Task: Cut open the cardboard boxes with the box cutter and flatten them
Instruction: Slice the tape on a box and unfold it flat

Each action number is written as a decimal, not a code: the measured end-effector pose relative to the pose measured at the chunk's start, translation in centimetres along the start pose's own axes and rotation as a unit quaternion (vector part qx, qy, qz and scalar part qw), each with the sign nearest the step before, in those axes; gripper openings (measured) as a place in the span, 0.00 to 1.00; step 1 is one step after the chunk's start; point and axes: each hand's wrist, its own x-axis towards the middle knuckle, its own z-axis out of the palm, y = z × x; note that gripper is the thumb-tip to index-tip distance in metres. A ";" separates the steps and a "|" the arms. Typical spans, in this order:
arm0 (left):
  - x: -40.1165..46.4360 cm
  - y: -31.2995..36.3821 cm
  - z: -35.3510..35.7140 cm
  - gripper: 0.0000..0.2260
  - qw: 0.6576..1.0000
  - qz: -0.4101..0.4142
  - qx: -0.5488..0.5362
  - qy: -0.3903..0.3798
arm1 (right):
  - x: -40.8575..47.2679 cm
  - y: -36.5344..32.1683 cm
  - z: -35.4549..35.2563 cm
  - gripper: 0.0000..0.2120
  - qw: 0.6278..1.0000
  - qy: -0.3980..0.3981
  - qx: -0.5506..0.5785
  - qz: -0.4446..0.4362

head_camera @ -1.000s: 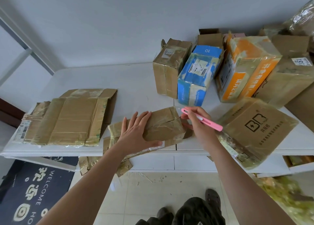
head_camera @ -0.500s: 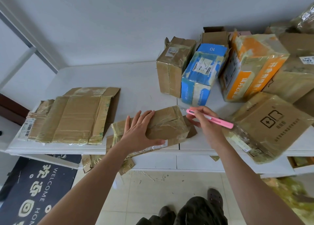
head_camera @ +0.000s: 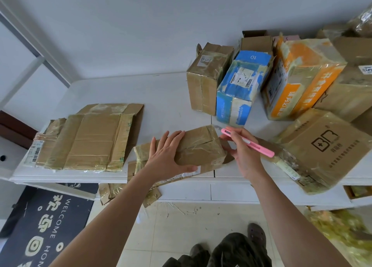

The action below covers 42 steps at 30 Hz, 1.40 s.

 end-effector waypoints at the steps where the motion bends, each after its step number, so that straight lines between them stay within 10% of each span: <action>1: 0.0 0.0 0.0 0.52 1.000 -0.001 0.001 0.000 | 0.0 0.1 0.0 0.07 1.000 0.006 0.008 0.006; 42: 0.2 0.9 0.0 0.55 0.988 -0.095 0.096 0.070 | -5.2 -0.3 -6.5 0.07 0.990 -0.112 -0.082 -0.027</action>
